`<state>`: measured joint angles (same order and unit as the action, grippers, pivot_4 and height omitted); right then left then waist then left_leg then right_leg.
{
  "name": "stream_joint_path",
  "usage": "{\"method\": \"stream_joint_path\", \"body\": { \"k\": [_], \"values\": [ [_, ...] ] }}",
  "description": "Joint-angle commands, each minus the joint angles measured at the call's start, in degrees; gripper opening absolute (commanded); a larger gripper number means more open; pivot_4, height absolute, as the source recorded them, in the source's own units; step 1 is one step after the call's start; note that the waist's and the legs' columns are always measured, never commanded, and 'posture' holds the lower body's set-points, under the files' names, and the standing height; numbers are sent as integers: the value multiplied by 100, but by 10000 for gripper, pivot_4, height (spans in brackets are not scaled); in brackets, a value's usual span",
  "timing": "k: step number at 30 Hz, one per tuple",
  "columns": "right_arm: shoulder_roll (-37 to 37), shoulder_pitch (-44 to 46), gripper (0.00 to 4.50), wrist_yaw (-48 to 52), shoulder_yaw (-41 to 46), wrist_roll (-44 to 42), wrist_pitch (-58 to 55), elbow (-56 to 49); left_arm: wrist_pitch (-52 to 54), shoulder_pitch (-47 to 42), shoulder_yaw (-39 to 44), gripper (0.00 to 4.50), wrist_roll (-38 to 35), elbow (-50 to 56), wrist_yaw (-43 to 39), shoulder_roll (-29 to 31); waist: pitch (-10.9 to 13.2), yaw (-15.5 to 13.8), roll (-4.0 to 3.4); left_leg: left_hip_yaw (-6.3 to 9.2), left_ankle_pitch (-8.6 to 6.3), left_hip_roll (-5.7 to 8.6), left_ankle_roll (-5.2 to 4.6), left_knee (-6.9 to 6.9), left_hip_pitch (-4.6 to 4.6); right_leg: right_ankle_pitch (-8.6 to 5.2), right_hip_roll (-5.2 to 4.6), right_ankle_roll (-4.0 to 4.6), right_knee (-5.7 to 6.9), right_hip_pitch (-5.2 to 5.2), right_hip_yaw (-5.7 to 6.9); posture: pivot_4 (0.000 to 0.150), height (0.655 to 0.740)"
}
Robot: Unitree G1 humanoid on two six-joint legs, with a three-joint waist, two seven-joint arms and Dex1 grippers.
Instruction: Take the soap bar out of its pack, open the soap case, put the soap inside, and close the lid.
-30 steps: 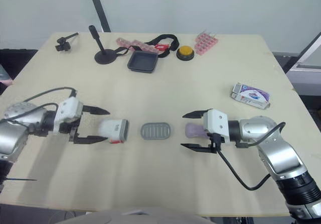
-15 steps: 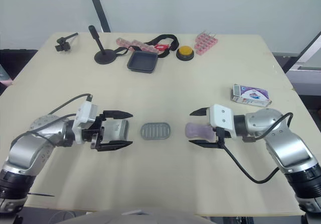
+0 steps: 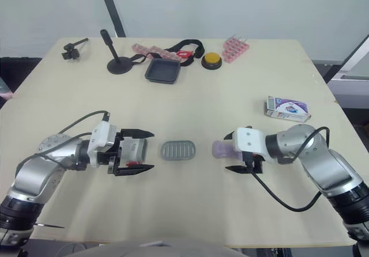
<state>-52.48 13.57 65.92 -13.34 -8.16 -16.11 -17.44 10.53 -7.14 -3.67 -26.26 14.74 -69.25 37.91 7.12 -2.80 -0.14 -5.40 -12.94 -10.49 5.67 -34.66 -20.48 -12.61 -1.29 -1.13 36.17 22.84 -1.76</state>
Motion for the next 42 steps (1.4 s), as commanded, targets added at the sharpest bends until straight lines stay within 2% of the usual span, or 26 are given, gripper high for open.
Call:
{"method": "stream_joint_path", "body": {
  "k": [1,8,17,18,23,24,34,42],
  "values": [
    [18,214,45000,-100,-175,468,213,360,13,23,-2,44906,-69,427,159,-48,0,-5,0,0,0,0,0,-1,-1,0,-1,0,1,0,0,1500,7400],
    [151,571,45000,-47,-466,783,-4,697,-151,181,-66,44906,24,521,131,-17,-1,10,-1,0,1,0,-1,-1,-1,0,0,0,3,0,0,1500,7400],
    [259,698,45000,174,-529,714,-431,653,-368,300,-37,44906,239,324,141,77,-2,23,-1,0,1,-2,-2,-4,5,-2,1,3,7,-3,1,1500,7400],
    [256,694,39470,192,-531,716,-441,640,-403,318,-31,45000,261,274,142,79,-2,22,-1,0,1,-2,-2,-4,5,-2,1,3,7,-3,1,1500,7400],
    [194,585,23033,287,-538,730,-436,509,-623,330,-23,45000,409,-82,122,110,-3,26,-1,-1,2,-3,-4,-7,8,-9,0,15,12,-4,0,1500,7400],
    [212,595,21844,257,-543,755,-476,520,-638,321,-24,45000,417,-120,125,105,-5,26,2,-1,1,-3,-5,-6,11,-14,0,24,13,-6,0,1500,7400],
    [266,664,21844,338,-430,499,-785,271,-736,225,-8,45000,489,-266,120,160,-10,14,6,-1,0,-4,-8,-4,36,-15,-1,26,11,-30,0,1500,7400],
    [108,452,21844,543,-544,611,-404,171,-772,145,3,45000,522,-335,154,160,-9,-7,5,-2,0,-4,-8,-1,33,-15,-2,26,6,-29,1,1500,7400]
  ]
}}
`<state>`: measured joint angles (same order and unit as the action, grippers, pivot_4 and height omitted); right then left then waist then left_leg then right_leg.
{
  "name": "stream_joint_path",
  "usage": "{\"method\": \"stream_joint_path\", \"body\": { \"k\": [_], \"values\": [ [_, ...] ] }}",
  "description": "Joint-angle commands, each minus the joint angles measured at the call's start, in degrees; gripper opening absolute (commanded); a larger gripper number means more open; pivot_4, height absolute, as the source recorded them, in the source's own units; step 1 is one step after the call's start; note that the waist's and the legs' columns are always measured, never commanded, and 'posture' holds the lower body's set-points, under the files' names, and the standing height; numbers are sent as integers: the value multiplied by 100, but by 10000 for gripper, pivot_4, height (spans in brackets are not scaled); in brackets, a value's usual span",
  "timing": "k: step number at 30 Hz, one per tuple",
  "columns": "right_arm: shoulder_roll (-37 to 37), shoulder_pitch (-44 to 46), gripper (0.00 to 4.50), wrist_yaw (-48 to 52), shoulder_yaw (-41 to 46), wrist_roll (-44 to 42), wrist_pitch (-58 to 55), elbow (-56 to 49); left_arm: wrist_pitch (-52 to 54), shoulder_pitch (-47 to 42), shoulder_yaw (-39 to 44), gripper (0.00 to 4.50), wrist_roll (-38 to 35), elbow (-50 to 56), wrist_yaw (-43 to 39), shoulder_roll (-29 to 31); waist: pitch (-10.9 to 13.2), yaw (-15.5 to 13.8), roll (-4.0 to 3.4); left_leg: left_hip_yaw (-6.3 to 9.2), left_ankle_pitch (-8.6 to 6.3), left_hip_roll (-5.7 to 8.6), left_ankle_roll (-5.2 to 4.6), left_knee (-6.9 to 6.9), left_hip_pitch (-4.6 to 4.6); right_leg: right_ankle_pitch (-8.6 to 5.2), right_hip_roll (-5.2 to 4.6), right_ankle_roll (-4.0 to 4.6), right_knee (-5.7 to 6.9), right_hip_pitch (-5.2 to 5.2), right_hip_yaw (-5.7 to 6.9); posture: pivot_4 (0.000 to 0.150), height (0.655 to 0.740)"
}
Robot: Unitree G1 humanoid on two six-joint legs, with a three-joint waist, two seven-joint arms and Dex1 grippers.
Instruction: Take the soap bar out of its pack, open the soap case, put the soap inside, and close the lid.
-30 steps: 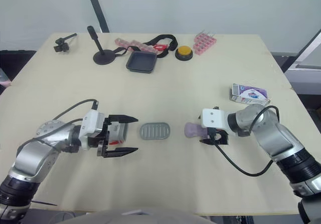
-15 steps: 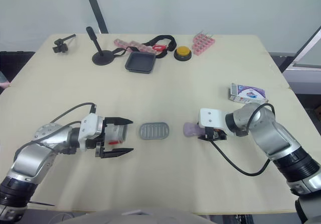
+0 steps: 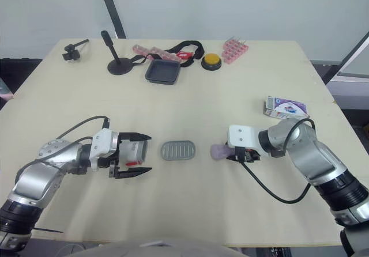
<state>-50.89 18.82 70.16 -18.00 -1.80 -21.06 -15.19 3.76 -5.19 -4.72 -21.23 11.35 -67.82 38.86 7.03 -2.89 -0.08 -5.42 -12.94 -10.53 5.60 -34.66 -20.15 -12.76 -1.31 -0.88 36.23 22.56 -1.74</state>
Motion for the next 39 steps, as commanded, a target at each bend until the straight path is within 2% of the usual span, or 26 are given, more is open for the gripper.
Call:
{"method": "stream_joint_path", "body": {
  "k": [1,12,26,39],
  "values": [
    [-37,-66,21844,114,-75,-14,117,-36,-97,-51,106,45000,22,3,15,65,0,2,0,0,0,0,0,0,0,0,0,0,0,0,0,1500,7400],
    [184,307,21844,100,296,-547,-298,-421,-173,-88,152,45000,99,-113,24,102,3,15,-5,0,0,0,0,0,-2,0,1,0,3,5,-1,1500,7400],
    [556,661,21844,-207,241,-903,-796,-871,-250,-95,162,45000,172,-228,55,101,4,11,-7,0,3,0,4,1,-4,1,1,-1,3,7,0,1500,7400],
    [1704,1768,21844,-553,-1007,-377,-921,-410,-307,-91,290,45000,196,-372,51,221,4,4,-7,0,8,2,15,3,8,15,2,-25,6,15,4,1500,7400]
  ]
}}
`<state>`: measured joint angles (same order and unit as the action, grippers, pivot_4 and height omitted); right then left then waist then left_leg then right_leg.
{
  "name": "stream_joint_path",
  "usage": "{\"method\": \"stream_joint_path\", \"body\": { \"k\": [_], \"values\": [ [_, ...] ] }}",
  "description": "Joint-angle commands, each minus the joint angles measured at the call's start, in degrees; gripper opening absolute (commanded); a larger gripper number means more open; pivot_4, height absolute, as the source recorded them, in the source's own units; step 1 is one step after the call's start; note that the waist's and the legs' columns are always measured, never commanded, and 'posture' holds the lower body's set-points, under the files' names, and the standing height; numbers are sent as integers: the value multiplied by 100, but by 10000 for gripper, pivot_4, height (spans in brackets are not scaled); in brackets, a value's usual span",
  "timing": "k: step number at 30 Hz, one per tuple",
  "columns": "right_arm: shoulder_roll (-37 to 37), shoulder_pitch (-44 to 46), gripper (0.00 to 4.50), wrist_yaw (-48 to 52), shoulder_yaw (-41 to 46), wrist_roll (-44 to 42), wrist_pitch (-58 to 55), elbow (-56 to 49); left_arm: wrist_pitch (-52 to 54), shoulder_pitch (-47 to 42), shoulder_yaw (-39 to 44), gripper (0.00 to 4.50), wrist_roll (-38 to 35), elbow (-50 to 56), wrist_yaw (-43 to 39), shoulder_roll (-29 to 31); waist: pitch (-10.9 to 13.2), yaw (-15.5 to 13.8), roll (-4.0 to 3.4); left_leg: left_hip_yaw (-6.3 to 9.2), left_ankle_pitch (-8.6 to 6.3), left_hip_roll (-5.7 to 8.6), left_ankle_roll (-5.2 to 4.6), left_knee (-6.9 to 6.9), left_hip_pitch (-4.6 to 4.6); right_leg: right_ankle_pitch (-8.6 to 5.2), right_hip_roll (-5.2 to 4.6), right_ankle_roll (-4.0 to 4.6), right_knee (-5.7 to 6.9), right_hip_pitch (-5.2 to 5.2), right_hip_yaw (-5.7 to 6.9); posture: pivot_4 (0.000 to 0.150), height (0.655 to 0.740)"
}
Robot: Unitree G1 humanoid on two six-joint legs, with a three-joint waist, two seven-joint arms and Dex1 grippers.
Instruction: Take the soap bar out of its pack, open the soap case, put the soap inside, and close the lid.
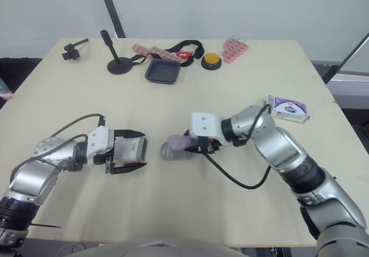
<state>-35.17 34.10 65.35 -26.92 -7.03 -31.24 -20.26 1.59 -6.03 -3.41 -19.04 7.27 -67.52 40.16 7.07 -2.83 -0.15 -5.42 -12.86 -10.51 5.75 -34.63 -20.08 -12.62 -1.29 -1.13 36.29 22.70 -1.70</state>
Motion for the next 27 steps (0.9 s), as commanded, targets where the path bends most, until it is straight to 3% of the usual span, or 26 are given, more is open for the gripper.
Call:
{"method": "stream_joint_path", "body": {
  "k": [1,27],
  "values": [
    [206,304,21844,-96,-181,200,103,185,-90,1,165,45000,-19,41,25,91,0,2,0,0,0,0,1,0,0,0,0,0,0,0,1,1500,7400],
    [855,564,21844,99,-614,534,579,1062,-114,19,154,45000,1,93,116,104,0,9,0,0,2,-1,8,2,-19,1,1,-2,1,1,4,1500,7400]
  ]
}}
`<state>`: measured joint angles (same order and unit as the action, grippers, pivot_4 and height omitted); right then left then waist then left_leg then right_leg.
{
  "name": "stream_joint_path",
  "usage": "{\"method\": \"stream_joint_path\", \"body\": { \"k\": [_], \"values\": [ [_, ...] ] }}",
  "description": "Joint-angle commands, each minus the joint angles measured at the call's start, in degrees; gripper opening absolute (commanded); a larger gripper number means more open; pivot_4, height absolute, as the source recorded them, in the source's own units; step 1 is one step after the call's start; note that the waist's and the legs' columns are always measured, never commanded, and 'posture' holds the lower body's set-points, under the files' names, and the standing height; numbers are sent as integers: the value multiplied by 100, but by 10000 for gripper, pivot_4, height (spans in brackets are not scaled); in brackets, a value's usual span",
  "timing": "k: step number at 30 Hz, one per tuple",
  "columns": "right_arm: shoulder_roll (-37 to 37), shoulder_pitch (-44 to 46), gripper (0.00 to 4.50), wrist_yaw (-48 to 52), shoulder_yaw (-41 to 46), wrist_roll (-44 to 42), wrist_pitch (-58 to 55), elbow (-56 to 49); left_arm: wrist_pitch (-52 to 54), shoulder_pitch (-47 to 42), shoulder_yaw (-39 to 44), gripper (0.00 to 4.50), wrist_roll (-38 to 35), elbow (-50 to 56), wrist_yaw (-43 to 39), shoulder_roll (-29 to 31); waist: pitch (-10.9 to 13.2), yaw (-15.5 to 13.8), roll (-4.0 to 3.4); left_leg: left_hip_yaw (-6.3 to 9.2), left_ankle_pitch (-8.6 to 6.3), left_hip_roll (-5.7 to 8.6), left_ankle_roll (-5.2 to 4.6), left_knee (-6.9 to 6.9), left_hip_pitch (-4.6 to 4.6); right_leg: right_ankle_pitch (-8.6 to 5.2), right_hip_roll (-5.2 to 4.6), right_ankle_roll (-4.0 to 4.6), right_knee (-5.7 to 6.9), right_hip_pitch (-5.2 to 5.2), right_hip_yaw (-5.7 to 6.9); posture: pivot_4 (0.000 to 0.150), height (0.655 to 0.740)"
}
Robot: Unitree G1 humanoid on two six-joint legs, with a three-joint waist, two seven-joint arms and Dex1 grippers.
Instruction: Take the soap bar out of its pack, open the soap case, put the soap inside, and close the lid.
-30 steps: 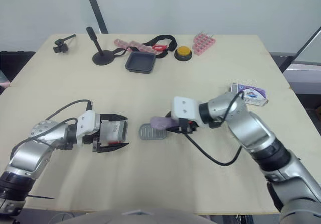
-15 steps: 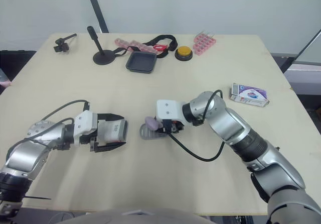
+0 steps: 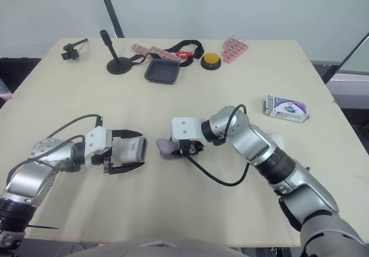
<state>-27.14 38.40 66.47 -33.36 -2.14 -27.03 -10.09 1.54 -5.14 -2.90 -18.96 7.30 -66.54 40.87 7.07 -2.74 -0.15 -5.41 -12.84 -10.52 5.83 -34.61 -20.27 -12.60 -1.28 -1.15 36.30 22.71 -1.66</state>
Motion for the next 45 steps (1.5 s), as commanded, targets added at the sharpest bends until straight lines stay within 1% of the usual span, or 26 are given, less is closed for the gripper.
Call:
{"method": "stream_joint_path", "body": {
  "k": [1,3,7,10,11,19,23,28,37,38,43,45],
  "values": [
    [88,140,21844,-26,16,72,185,116,-115,-76,98,45000,-4,86,21,27,0,-1,0,0,0,0,0,0,0,0,0,0,0,0,0,1500,7400],
    [147,143,21844,-42,-3,117,250,222,-126,-77,93,45000,2,84,22,24,0,1,0,0,0,0,0,0,-1,0,0,0,0,0,0,1500,7400],
    [196,123,32875,-46,19,156,310,300,-139,-65,99,45000,0,91,26,28,0,2,0,0,0,0,0,0,-4,0,0,0,1,2,1,1500,7400],
    [175,102,43461,-28,29,215,382,334,-157,-66,109,45000,1,71,25,37,0,-4,0,0,0,0,0,0,-3,0,0,0,0,1,2,1500,7400],
    [166,91,44729,-19,30,234,402,338,-163,-66,109,45000,3,66,25,39,0,-5,0,0,0,0,0,0,-4,0,-1,0,0,2,3,1500,7400],
    [83,72,44729,38,153,216,384,85,-188,-71,101,45000,28,41,15,45,0,1,0,0,1,-1,1,0,-4,0,0,0,1,2,3,1500,7400],
    [51,101,44729,260,191,-49,36,-52,-196,-104,97,45000,45,3,-9,49,0,-2,0,1,1,-1,1,0,-4,0,0,-1,1,1,3,1500,7400],
    [225,212,44729,254,143,-143,-338,110,-197,-119,73,45000,62,2,5,28,0,5,0,0,2,-1,4,0,-2,0,0,0,3,2,3,1500,7400],
    [510,481,44729,193,-31,49,-359,906,-200,-105,59,45000,96,23,51,1,0,-3,0,0,4,-2,5,0,-5,0,-1,0,4,4,6,1500,7400],
    [510,491,42244,221,-50,59,-344,934,-203,-99,61,45000,101,25,54,1,0,-7,0,0,4,-1,5,-1,-6,0,-2,0,4,4,7,1500,7400],
    [479,480,26707,287,-196,152,-276,1001,-239,-77,71,45000,113,2,53,4,0,-2,0,1,4,-2,5,-1,-7,0,-1,0,4,5,9,1500,7400],
    [457,479,26707,307,-240,177,-246,1019,-251,-76,71,45000,117,-5,60,-3,0,-1,0,1,4,-2,5,-1,-7,0,-1,0,4,5,10,1500,7400]
  ]
}}
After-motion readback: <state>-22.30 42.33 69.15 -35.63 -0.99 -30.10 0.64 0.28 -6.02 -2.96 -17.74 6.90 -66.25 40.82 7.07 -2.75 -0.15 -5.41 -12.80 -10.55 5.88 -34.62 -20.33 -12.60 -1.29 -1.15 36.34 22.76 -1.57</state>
